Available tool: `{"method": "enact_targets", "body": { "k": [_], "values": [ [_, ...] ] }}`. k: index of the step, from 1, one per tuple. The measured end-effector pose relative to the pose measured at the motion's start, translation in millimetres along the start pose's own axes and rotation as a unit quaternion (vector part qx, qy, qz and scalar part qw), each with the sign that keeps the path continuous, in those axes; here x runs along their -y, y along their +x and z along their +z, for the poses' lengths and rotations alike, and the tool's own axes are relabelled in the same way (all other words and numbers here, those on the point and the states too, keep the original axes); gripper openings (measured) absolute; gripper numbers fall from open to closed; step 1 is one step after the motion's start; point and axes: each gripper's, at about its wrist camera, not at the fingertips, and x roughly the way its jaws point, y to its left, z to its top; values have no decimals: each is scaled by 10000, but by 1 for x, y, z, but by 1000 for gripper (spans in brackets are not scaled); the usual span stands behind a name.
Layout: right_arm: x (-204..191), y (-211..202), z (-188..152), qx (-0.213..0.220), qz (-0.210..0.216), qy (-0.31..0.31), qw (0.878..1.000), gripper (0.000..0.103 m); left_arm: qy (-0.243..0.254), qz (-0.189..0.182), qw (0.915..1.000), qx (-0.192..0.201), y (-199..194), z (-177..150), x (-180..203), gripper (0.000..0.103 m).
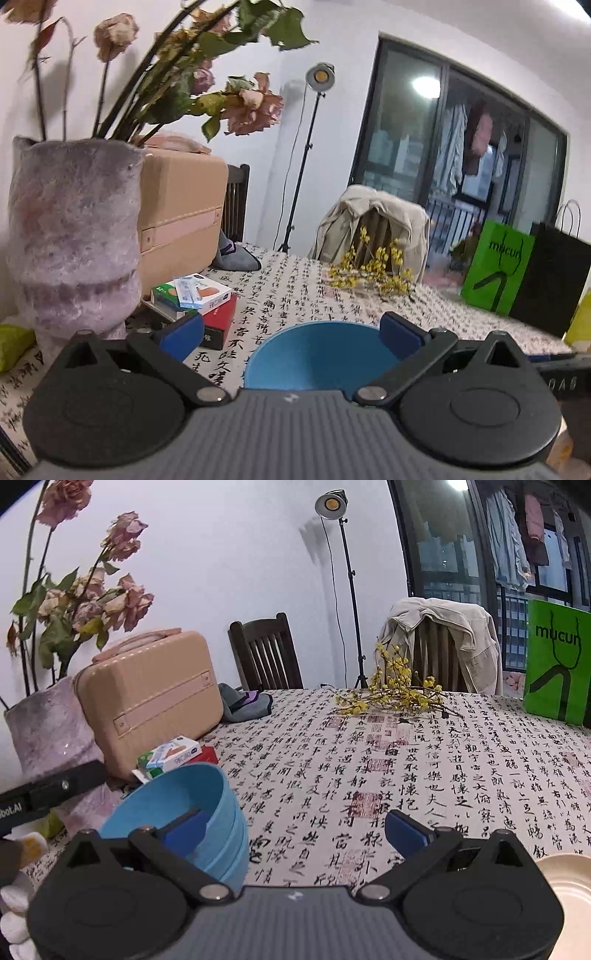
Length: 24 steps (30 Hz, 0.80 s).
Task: Organize plates and bowls
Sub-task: 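Pull both open tools back from the three stacked blue bowls, then close both tools on the rim of the stacked blue bowls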
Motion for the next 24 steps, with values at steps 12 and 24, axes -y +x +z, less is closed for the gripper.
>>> {"method": "enact_targets", "body": {
  "k": [12, 24],
  "values": [
    [-4, -2, 10, -183, 363, -15, 9992, 103, -498, 502, 9975, 31, -33, -11, 0, 103],
    [-16, 39, 11, -709, 486, 541, 9948, 103, -484, 481, 9958, -619, 4, -12, -12, 103]
  ]
}}
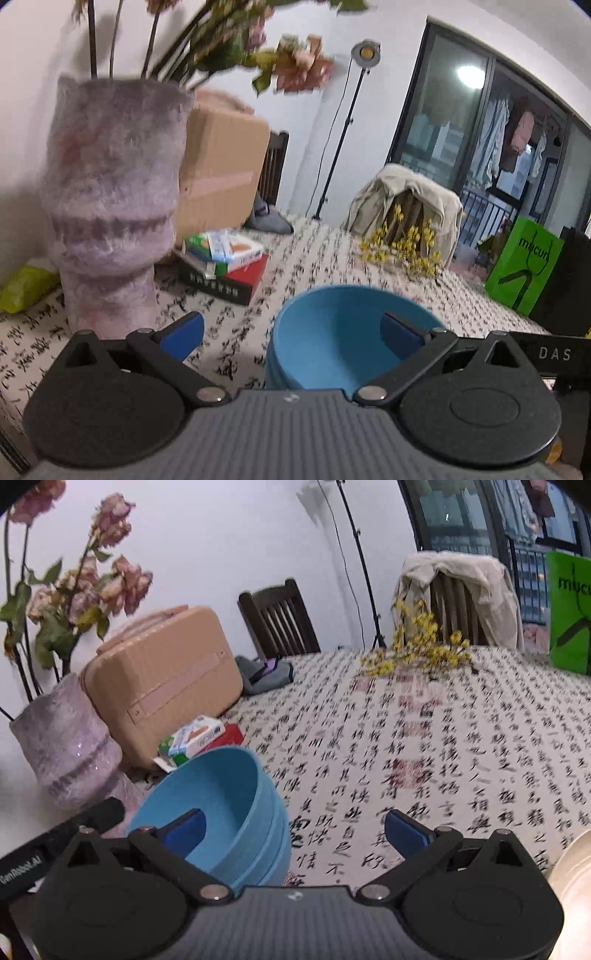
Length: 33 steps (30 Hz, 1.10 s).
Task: Organize plates and bowls
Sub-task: 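Close both tools on the rim of the stacked blue bowls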
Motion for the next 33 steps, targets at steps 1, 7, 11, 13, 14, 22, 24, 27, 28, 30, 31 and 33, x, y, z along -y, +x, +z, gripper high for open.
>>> {"method": "enact_targets", "body": {
  "k": [1, 7, 11, 13, 14, 22, 24, 27, 28, 30, 31, 33],
  "values": [
    [-2, 5, 0, -52, 5, 3, 10000, 103, -9, 14, 10000, -41, 3, -1, -2, 103],
    [-8, 29, -2, -289, -91, 68, 9995, 103, -183, -57, 9991, -381, 26, -5, -16, 103],
    [-5, 43, -2, -436, -132, 251, 9986, 103, -315, -53, 9978, -575, 42, -6, -20, 103],
    [-1, 50, -2, -526, -81, 381, 9979, 102, -368, -41, 9973, -634, 47, -7, -22, 103],
    [0, 54, -2, -574, -60, 419, 9975, 102, -383, 14, 9970, -666, 50, -6, -23, 103],
    [-3, 67, -5, -692, 114, 490, 9963, 93, -601, 80, 9934, -979, 73, -8, -32, 101],
    [-3, 67, -5, -732, 173, 532, 9957, 87, -681, -4, 9912, -1133, 79, -10, -33, 95],
    [-2, 71, -5, -901, 249, 660, 9934, 73, -778, -171, 9885, -1288, 83, -12, -32, 83],
    [-1, 73, -5, -978, 289, 730, 9921, 69, -800, -228, 9875, -1335, 85, -12, -31, 78],
    [-1, 77, -6, -1125, 417, 846, 9892, 62, -821, -294, 9865, -1385, 86, -13, -28, 65],
    [-2, 78, -6, -1180, 467, 870, 9881, 59, -820, -303, 9862, -1403, 87, -13, -27, 62],
    [-5, 80, -7, -1202, 440, 868, 9880, 59, -866, -326, 9851, -1452, 89, -14, -25, 52]
  ]
}}
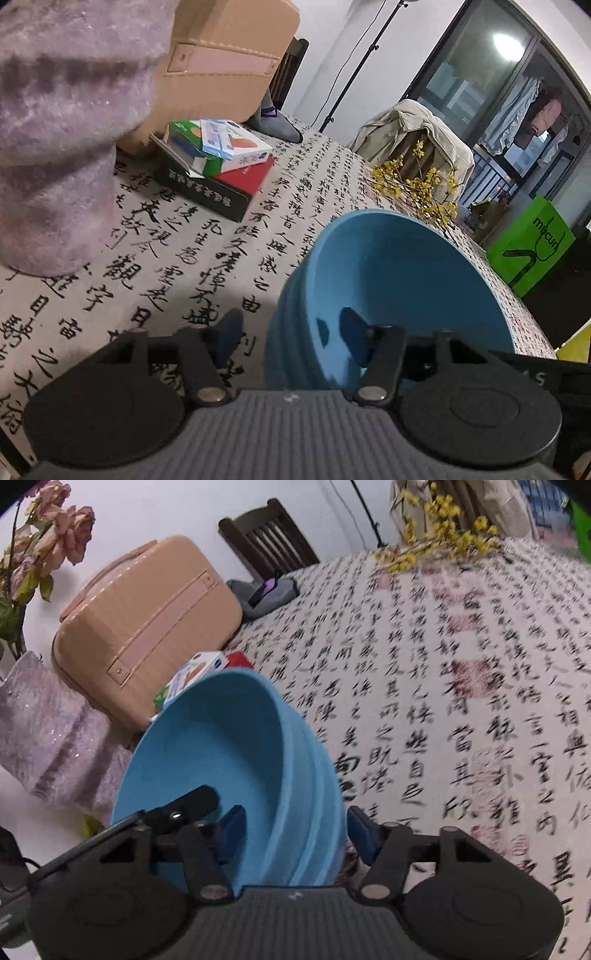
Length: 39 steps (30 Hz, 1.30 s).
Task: Organize plates and bowls
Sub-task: 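Close both tools on the rim of the stacked blue bowls, then lift and carry the blue bowl stack with both tools toward the cream plates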
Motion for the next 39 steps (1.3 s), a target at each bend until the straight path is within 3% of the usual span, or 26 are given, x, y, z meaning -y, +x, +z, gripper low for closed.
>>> {"method": "enact_targets", "body": {
  "k": [2, 16, 39],
  "values": [
    [-2, 0, -1, 39, -55, -7, 10000, 57, -128, -113, 9998, -128, 3, -1, -1, 44],
    [-4, -5, -4, 228, -292, -123, 9992, 45, 168, 205, 9996, 128, 0, -6, 16, 43],
    [7, -23, -7, 329, -255, -38, 9991, 45, 326, 150, 9992, 155, -6, -9, 32, 43]
  ]
}}
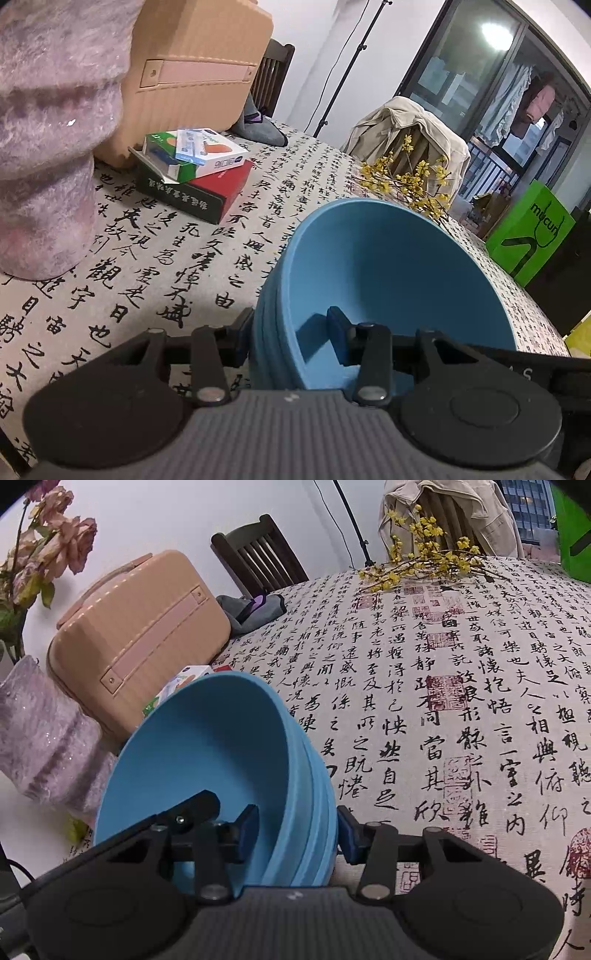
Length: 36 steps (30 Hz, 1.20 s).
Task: Organize plates and bowls
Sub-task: 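Lift and carry the blue bowl stack with both tools toward the cream plates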
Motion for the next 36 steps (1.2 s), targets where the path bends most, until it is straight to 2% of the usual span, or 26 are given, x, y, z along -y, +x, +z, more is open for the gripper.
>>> {"method": "enact_targets", "body": {
  "k": [36],
  "values": [
    [33, -51, -3, 388, 59, 168, 9991, 45, 412, -171, 9988, 208, -19, -9, 54, 43]
  ]
}}
